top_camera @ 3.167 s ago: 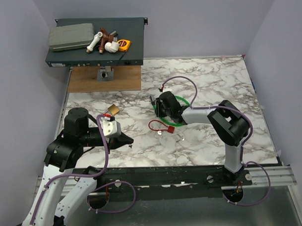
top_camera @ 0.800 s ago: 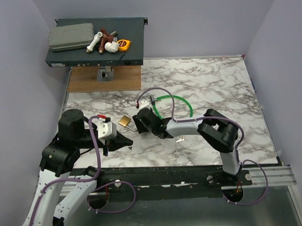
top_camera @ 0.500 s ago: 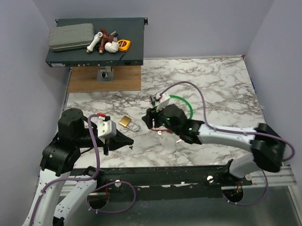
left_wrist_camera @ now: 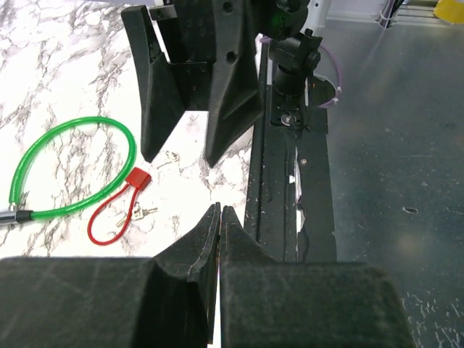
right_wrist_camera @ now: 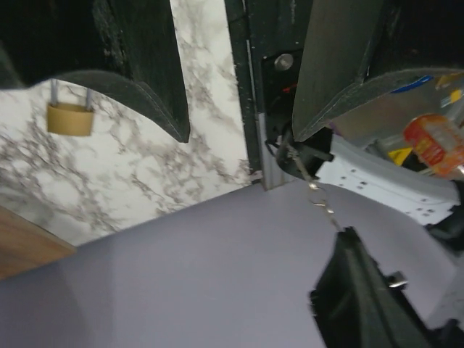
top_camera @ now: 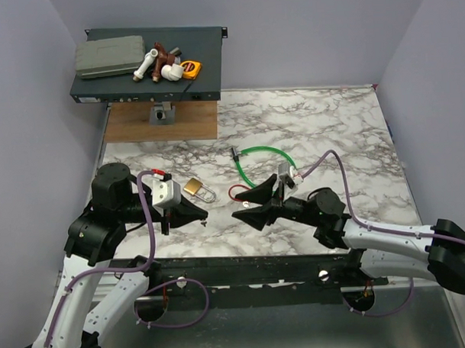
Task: Unlock with the key
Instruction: Move the lock to the center of the board, then adjust the key.
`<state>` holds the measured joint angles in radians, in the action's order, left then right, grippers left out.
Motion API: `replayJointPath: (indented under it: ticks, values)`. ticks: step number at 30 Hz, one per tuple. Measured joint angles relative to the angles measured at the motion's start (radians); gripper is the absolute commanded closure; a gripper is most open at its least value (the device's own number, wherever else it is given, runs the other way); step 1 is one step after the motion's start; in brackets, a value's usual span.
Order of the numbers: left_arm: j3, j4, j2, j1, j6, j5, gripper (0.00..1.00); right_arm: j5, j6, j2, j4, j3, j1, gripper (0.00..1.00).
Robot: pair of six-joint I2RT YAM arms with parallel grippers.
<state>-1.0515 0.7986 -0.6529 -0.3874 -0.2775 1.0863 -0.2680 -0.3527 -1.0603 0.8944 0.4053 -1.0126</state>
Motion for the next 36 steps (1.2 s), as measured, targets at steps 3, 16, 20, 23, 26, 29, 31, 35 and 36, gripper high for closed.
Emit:
replayJointPath:
  ticks: [3, 16, 20, 23, 26, 29, 31, 35, 36]
  values:
    - [0.000, -0.010, -0.003, 0.000, 0.006, 0.000, 1.00, -0.109, -0.027, -0.047, 0.089, 0.032, 0.000, 0.40]
    - [0.000, -0.019, -0.009, 0.000, 0.014, 0.000, 1.00, -0.305, -0.111, -0.247, 0.257, 0.181, 0.000, 0.45]
    - [0.000, -0.020, -0.010, 0.000, 0.014, 0.000, 1.00, -0.339, -0.133, -0.288, 0.282, 0.212, 0.000, 0.50]
    - [0.000, -0.022, -0.010, 0.000, 0.015, 0.000, 1.00, -0.356, -0.150, -0.321, 0.303, 0.233, 0.000, 0.52]
    - [0.000, -0.028, -0.010, 0.000, 0.017, 0.000, 1.00, -0.365, -0.164, -0.347, 0.318, 0.243, -0.003, 0.55]
    - [0.000, -0.032, -0.010, 0.000, 0.018, 0.000, 1.00, -0.375, -0.172, -0.364, 0.325, 0.257, -0.010, 0.57]
    - [0.000, -0.034, -0.010, 0.000, 0.018, 0.000, 1.00, -0.379, -0.175, -0.375, 0.333, 0.270, -0.017, 0.58]
    - [0.000, -0.034, -0.010, 0.000, 0.018, 0.000, 1.00, -0.384, -0.180, -0.388, 0.344, 0.282, -0.024, 0.60]
    - [0.000, -0.034, -0.010, 0.000, 0.018, 0.000, 1.00, -0.385, -0.181, -0.392, 0.344, 0.285, -0.026, 0.61]
